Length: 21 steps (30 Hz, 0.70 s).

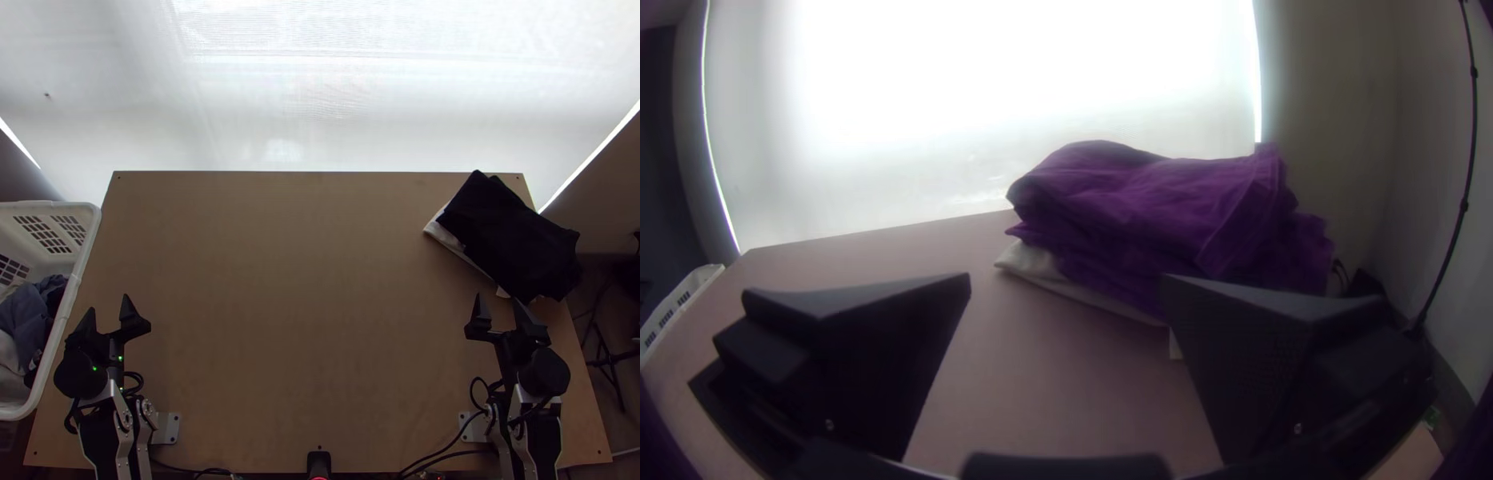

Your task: Fold the t-shirt

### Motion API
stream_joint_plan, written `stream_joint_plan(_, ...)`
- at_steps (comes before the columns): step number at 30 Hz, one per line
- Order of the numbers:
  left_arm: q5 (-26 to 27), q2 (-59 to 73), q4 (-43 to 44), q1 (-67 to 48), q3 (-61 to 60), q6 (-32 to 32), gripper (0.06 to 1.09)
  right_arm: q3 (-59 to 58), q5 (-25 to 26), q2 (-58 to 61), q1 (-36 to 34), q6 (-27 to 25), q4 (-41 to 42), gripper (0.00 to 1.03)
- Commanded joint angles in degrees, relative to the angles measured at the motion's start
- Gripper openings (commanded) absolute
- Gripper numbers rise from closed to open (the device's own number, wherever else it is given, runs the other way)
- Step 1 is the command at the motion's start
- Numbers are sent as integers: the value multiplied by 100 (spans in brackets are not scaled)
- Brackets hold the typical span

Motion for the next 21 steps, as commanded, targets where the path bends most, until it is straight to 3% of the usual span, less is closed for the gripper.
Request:
stream_joint_plan(1, 2, 1, 1, 0, 1, 1, 104, 2, 2, 5, 0, -3, 1, 98)
stream_joint_plan(15, -7, 10, 230, 79, 63, 1, 104, 11, 2, -12, 80, -21, 71, 98)
stream_joint_plan(21, -7, 1539, -166, 220, 1574, 133, 104, 371, 11, 23, 9, -38, 713, 98)
